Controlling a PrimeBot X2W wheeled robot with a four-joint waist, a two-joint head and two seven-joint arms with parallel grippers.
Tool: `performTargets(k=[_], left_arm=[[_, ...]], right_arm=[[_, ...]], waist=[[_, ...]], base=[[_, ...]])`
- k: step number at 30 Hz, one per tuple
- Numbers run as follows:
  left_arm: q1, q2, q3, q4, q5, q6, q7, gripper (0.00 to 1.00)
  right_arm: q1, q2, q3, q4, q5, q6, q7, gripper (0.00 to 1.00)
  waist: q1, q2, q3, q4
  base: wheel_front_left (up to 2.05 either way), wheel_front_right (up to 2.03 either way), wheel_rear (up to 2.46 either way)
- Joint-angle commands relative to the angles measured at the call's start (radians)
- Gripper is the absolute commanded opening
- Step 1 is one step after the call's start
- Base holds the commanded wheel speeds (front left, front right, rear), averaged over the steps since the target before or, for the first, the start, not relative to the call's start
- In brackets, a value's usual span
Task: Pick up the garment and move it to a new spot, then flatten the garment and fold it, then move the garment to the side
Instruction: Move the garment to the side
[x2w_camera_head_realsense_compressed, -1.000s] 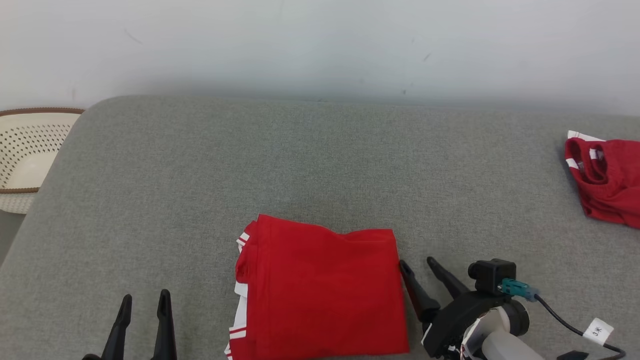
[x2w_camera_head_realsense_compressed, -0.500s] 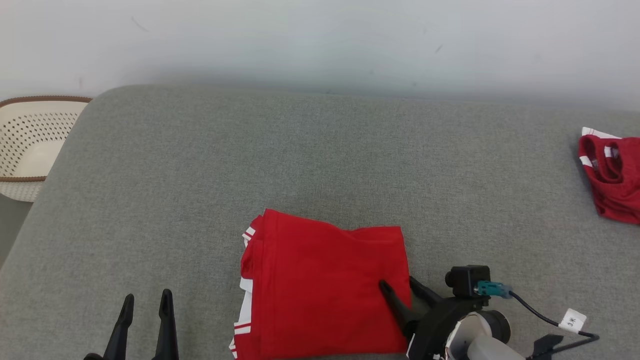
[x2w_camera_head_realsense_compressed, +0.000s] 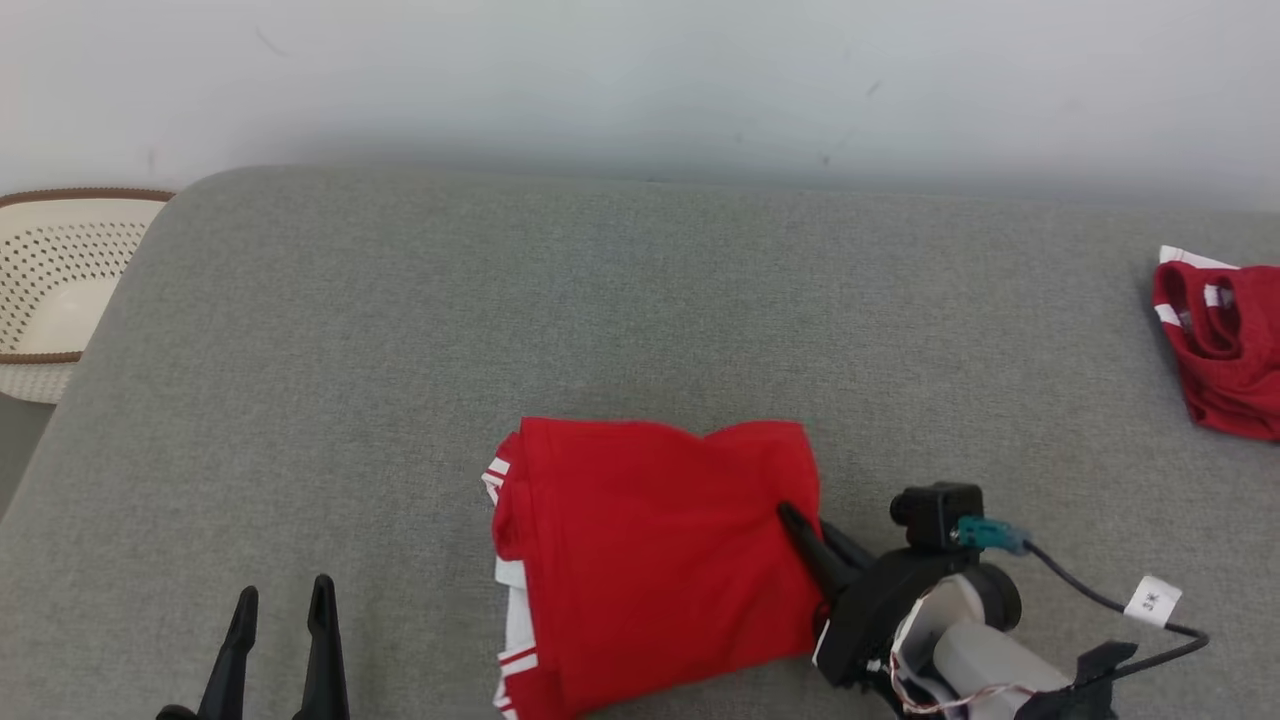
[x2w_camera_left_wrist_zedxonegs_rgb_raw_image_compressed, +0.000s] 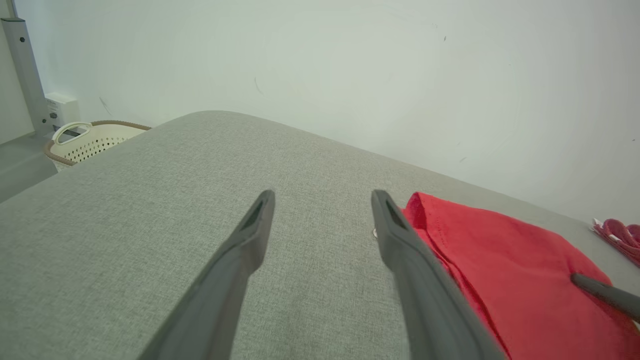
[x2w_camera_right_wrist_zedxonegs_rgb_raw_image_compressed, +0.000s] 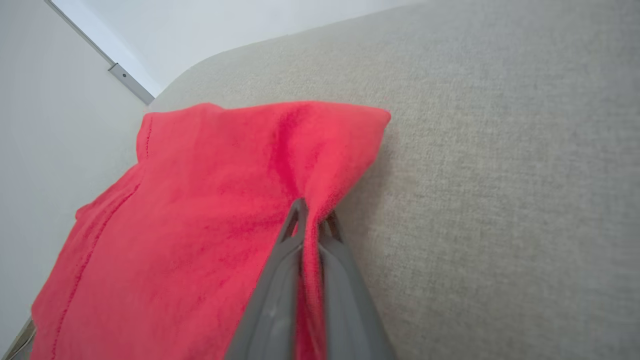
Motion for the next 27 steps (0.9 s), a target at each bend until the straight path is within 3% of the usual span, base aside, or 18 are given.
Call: performTargets(k=[1, 12, 27], left_arm=[[0.0, 0.0, 0.005, -0.002, 0.0, -0.001, -0.004, 1.0], [-0.013, 0.001, 0.017, -0.024, 0.012, -0.007, -0.004, 1.0], [-0.066, 0.0, 0.07, -0.07, 0.053, -0.032, -0.004, 1.0]], right_arm=[[-0.024, -0.014, 0.001, 0.003, -0.004, 0.0, -0.015, 0.0], [-0.188, -0.08, 0.003, 0.047, -0.03, 0.0, -0.033, 0.0], [-0.418, -0.275, 0.064, 0.093, -0.081, 0.0, 0.0, 0.0]], waist=[[-0.0001, 0.0, -0.001, -0.008], [-0.0001, 0.0, 0.034, -0.051], [-0.0001, 0.0, 0.141, -0.125]], base=[[0.0, 0.0, 0.0], [0.0, 0.0, 0.0], [0.0, 0.0, 0.0]])
